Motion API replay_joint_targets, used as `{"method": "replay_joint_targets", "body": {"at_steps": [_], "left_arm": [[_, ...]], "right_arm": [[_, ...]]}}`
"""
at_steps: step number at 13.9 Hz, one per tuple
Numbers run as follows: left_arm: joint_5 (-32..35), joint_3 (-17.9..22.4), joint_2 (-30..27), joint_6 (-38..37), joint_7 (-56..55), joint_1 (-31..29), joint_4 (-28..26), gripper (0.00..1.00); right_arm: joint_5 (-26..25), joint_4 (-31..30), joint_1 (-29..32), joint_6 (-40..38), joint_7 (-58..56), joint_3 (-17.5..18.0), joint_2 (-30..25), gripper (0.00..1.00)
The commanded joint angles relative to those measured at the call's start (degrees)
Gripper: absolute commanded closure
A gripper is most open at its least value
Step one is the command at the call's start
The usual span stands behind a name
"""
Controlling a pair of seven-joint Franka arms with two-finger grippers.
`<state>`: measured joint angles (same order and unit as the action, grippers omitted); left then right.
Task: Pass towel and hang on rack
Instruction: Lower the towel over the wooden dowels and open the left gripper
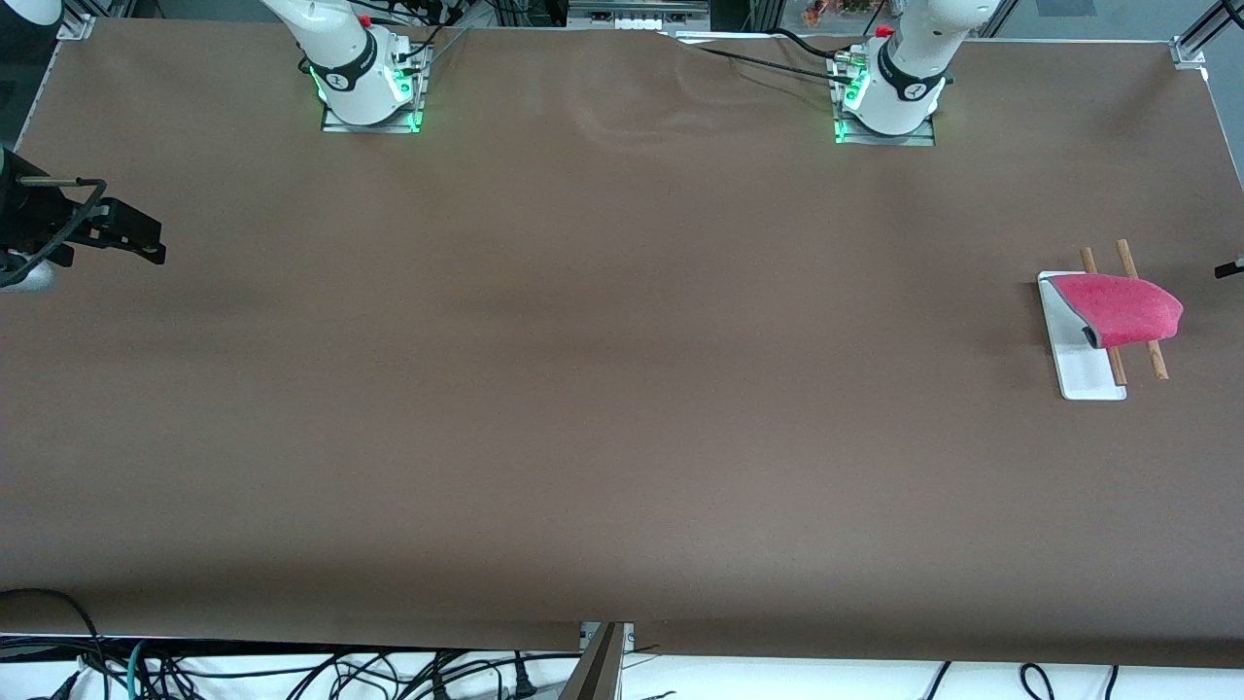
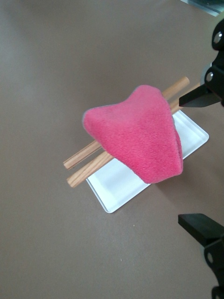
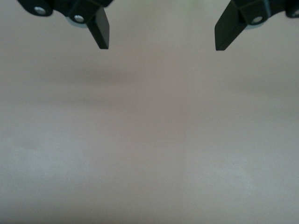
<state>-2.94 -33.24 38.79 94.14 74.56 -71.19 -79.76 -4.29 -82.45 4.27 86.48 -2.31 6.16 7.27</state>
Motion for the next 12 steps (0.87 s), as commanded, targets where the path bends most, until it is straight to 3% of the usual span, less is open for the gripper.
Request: {"method": "replay_joint_targets", "body": {"at_steps": [1,8,12], "left_arm": [[1.45,-0.33,-4.85,-4.3,-9.13,1.4,0.22,0.0],[1.1,-8.14,-13.64,-8.62,-33.05,2.11,-0.92,0.0],[1.1,-13.94,-23.03,-9.41,-47.36,2.11,-4.51,0.0]], "right_arm": [[-0.19,0.54,-0.06,-0.43,-0.68,-0.09,-0.07,0.0],[0.07,0.54,-0.06,-0.43,-0.59,-0.09,-0.07,0.0],[-0.1,0.62,0.03,-0.35,-0.42,-0.09,0.02,0.0]]}}
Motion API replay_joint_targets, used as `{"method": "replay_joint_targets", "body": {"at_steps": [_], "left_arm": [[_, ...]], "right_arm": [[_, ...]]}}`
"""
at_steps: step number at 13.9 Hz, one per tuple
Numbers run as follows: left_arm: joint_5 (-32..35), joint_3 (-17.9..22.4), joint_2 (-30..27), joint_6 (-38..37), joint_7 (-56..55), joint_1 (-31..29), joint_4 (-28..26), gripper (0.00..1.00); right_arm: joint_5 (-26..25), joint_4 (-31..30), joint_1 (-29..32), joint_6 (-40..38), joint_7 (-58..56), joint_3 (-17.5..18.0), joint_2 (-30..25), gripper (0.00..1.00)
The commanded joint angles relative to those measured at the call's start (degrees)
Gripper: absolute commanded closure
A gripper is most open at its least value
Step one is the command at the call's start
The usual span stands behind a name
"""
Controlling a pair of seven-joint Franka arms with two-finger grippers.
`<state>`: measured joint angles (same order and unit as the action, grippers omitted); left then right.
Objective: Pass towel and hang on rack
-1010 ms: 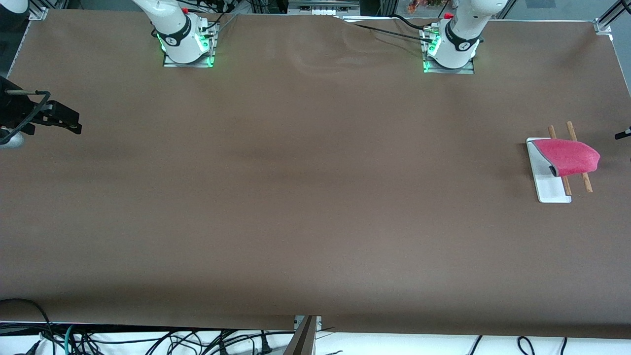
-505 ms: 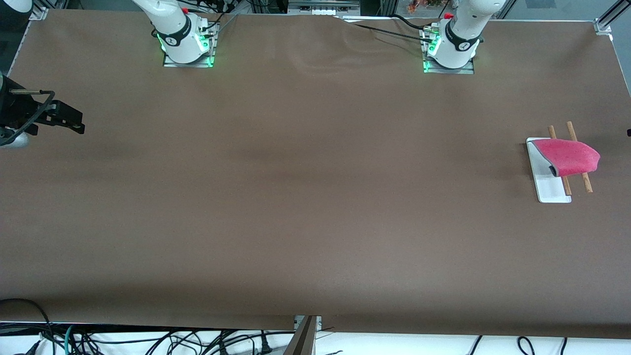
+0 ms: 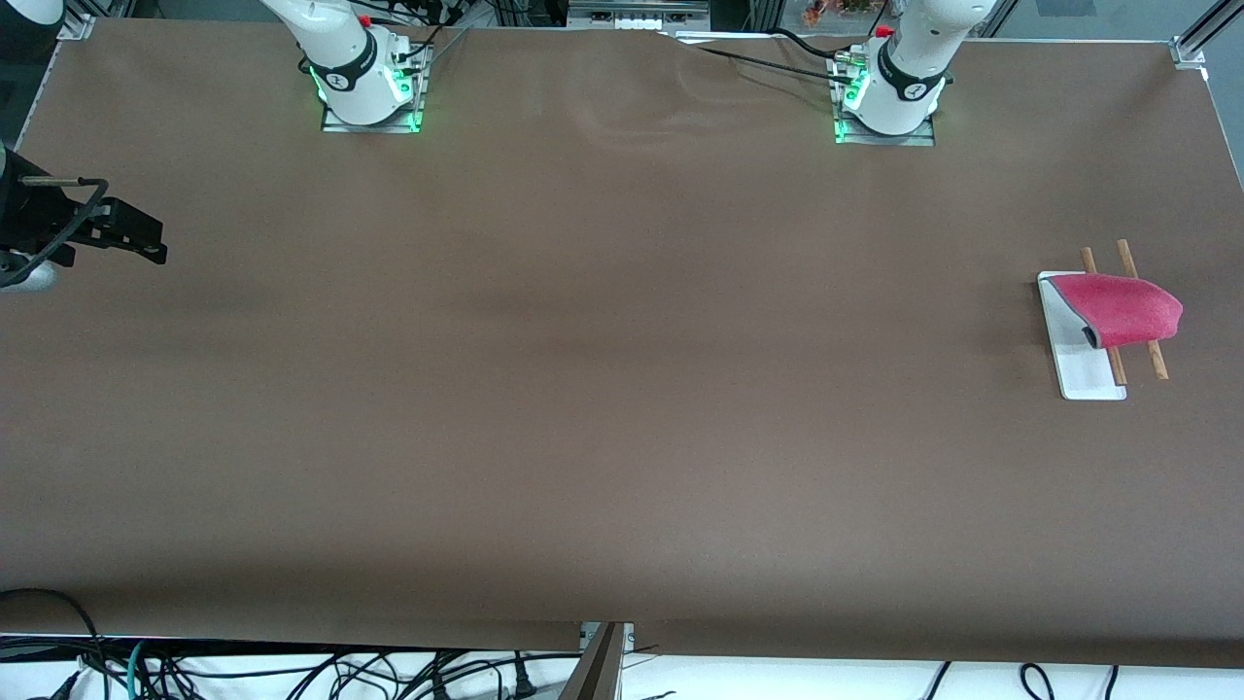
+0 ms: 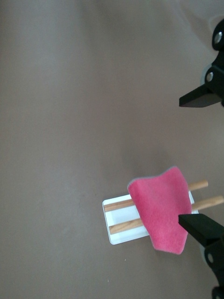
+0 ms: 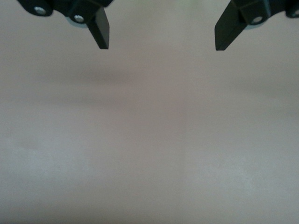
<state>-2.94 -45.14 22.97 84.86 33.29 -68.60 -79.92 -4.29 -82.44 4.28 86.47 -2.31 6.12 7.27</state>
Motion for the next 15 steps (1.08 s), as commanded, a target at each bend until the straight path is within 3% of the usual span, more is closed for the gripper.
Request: {"method": "replay_joint_targets", "body": {"at_steps": [1,8,12,15], "left_arm": [[1.01,-3.45,-10.03,-0.22,-9.53,-0.48,-5.76,0.0],[1.01,-15.05,-17.43,-3.47,-35.2,-0.48,-8.67,0.0],[1.01,-19.01,-25.5,-1.98,-43.55,-0.48,-14.11,0.0],[0.92,-19.37,-25.97,0.74,-44.19,0.13,-15.36,0.0]], "right_arm": [[-0.28,0.52,0.11,-0.17,-0.5,-0.14,0.02,0.0],[-0.19,0.61,-0.15,-0.08,-0.5,0.03,0.02,0.0],[-0.1,0.52,-0.15,-0.16,-0.5,0.12,0.02,0.0],[-0.1,0.52,-0.15,-0.16,-0.5,0.03,0.02,0.0]]}}
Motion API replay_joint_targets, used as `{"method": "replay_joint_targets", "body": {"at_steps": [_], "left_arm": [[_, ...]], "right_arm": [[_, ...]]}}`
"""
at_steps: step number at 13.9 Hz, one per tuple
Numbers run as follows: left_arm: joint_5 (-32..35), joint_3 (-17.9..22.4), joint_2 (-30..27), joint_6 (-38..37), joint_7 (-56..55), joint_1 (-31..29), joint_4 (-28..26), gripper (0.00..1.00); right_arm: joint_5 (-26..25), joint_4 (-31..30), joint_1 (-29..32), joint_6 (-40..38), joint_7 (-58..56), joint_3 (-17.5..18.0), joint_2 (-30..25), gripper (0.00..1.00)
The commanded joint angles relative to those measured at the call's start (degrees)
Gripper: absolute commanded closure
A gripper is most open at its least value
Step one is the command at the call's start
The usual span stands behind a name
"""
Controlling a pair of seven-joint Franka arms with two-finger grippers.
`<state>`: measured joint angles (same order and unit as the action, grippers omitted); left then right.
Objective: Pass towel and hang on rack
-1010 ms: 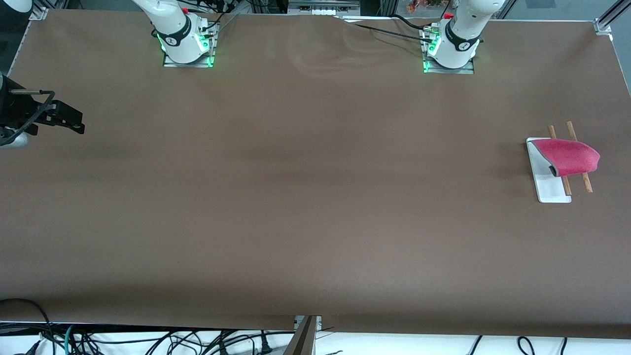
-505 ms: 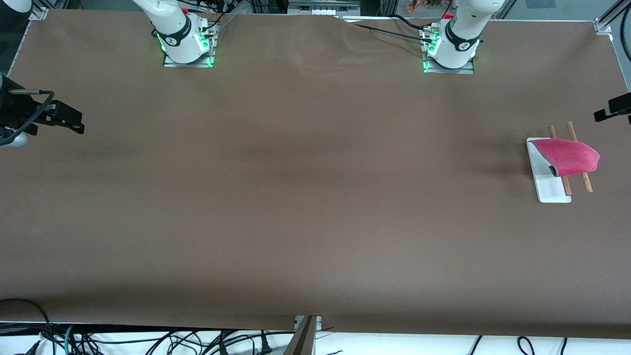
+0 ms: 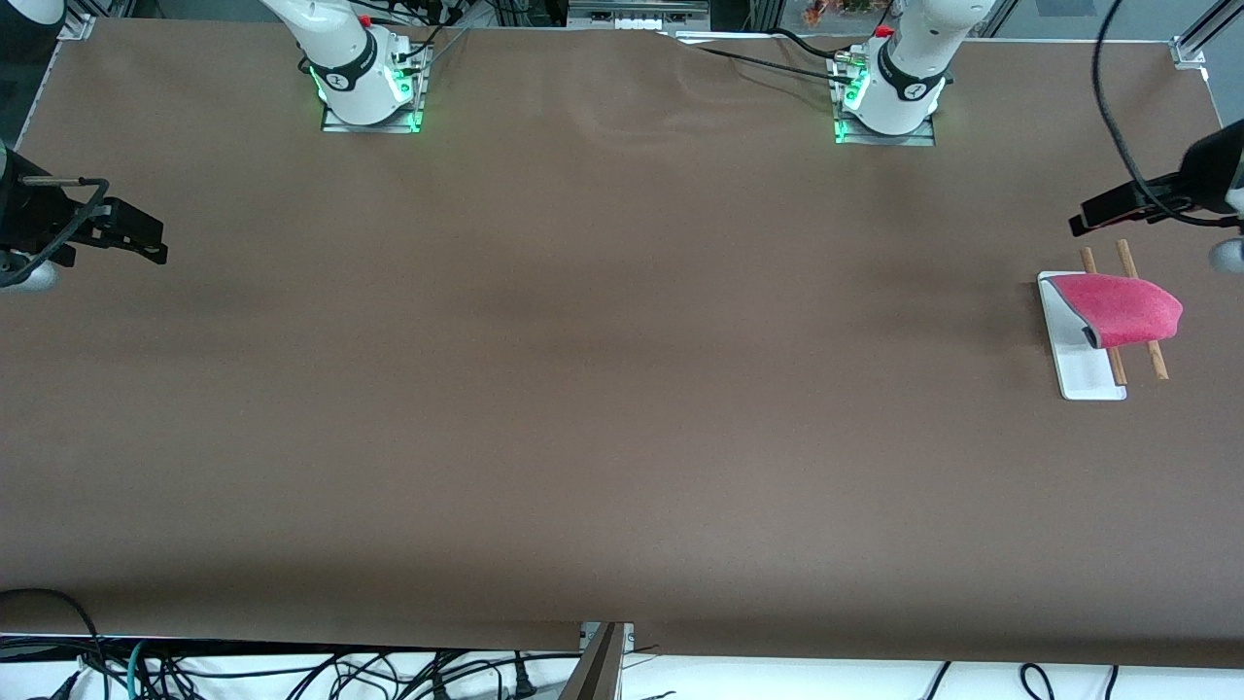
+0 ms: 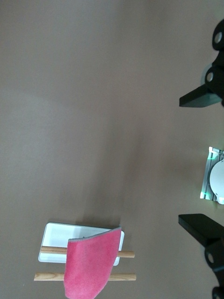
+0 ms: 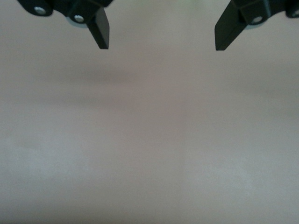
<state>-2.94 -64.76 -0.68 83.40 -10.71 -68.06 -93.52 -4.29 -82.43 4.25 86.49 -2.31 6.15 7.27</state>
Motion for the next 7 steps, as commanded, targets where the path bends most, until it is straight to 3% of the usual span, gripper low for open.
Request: {"method": "replay_joint_targets", "body": {"at_steps": [1,7], "left_arm": [[0.92,0.25,-2.14,2.91,-0.1,-0.32,-1.76,0.0],[-1.01,-0.19,-1.34,3.96,0.6,1.7,-1.4,0.0]], "right_arm": [[-0.1,0.61,-0.03,-0.09,-0.5,0.0,0.02,0.0],[-0.19,0.52,-0.12,-0.09,-0.77,0.09,0.02,0.0]]}}
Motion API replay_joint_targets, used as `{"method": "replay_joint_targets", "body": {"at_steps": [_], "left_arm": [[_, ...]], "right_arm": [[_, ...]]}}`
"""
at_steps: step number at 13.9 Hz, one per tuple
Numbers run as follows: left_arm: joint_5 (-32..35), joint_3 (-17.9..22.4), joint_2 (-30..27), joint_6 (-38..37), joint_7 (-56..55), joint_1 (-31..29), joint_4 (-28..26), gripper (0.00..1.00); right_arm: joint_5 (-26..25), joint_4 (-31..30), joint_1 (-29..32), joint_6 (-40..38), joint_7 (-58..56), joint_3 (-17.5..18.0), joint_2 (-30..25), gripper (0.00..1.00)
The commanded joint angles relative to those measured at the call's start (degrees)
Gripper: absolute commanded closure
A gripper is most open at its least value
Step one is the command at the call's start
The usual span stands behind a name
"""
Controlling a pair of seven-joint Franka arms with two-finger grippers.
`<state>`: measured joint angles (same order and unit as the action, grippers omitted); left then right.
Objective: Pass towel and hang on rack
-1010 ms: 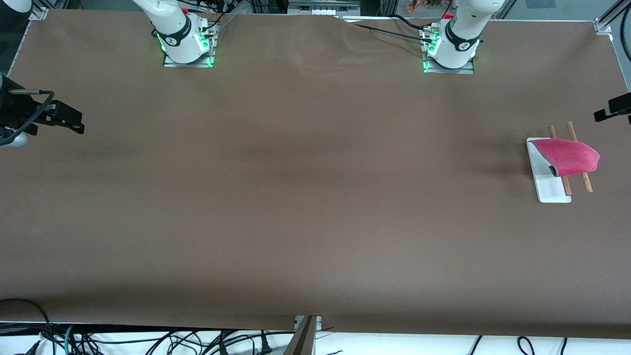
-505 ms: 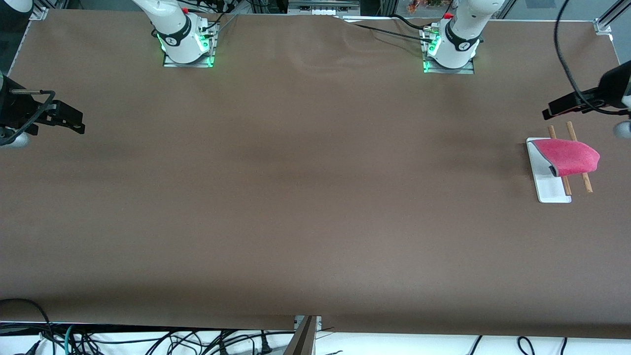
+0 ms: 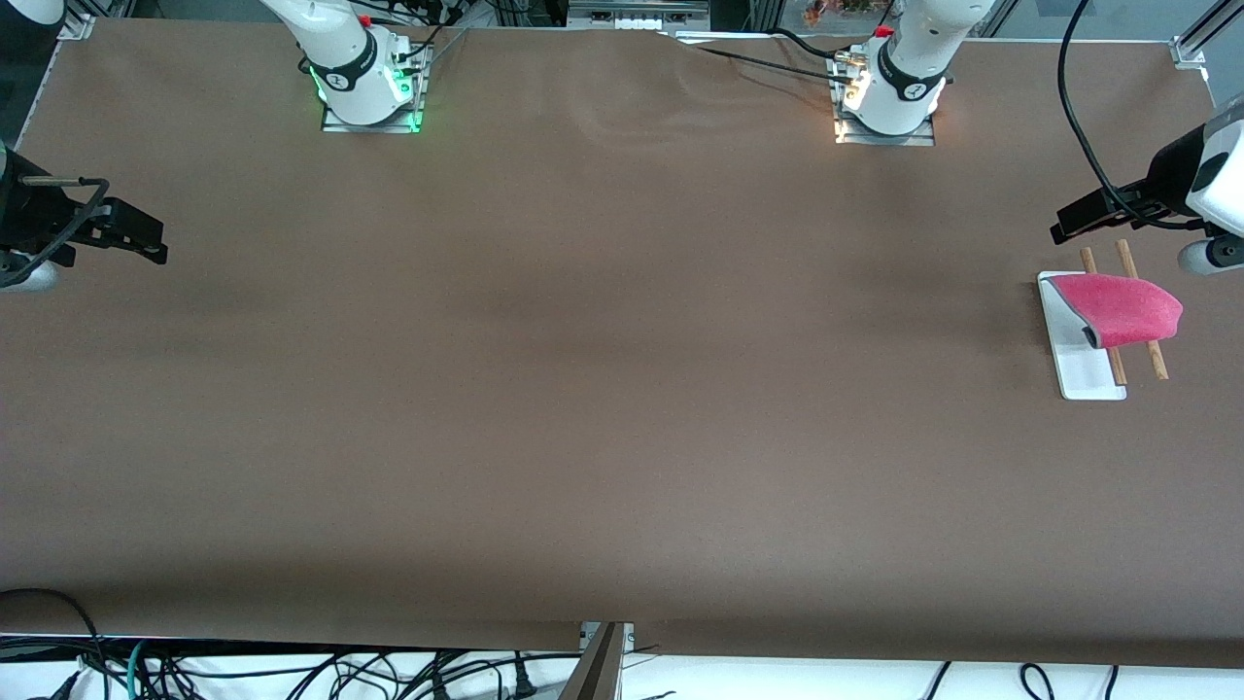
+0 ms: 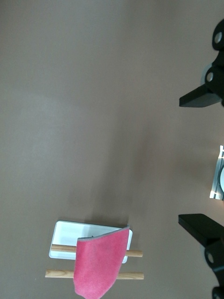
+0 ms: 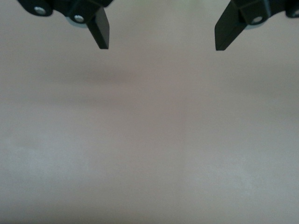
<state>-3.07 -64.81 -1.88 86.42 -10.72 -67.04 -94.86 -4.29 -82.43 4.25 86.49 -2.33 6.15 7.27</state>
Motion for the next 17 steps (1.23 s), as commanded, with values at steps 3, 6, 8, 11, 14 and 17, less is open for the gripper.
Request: {"method": "replay_joint_targets", "body": {"at_steps": [3,6,8,11,14,17], "left_arm": [[-1.06,-0.32,0.04,1.56,0.79,1.55,0.02,0.0],[-1.59,-0.23,-0.67,1.91,1.41,3.13,0.11,0.0],[-1.07,3.87,-0.32,1.91,1.32,8.13,-0.07,0.0],[-1.06,14.41,-0.32,1.91,1.32,18.49,-0.42,0.0],[-0.89,22.76,-0.32,1.47,1.14,26.58,-0.59,0.0],[-0.8,33.75,-0.4,1.38,0.79,37.74,-1.2,0.0]], "right_arm": [[-0.19,0.61,-0.12,-0.01,-0.66,0.0,0.11,0.0],[-0.19,0.52,-0.03,-0.01,-0.75,0.0,0.11,0.0],[0.07,0.61,-0.03,-0.01,-0.66,0.0,0.11,0.0],[-0.01,0.52,-0.03,-0.01,-0.66,0.0,0.11,0.0],[-0.02,0.61,-0.11,0.08,-0.66,0.0,0.11,0.0],[0.07,0.61,-0.12,0.08,-0.66,0.0,0.11,0.0]]}}
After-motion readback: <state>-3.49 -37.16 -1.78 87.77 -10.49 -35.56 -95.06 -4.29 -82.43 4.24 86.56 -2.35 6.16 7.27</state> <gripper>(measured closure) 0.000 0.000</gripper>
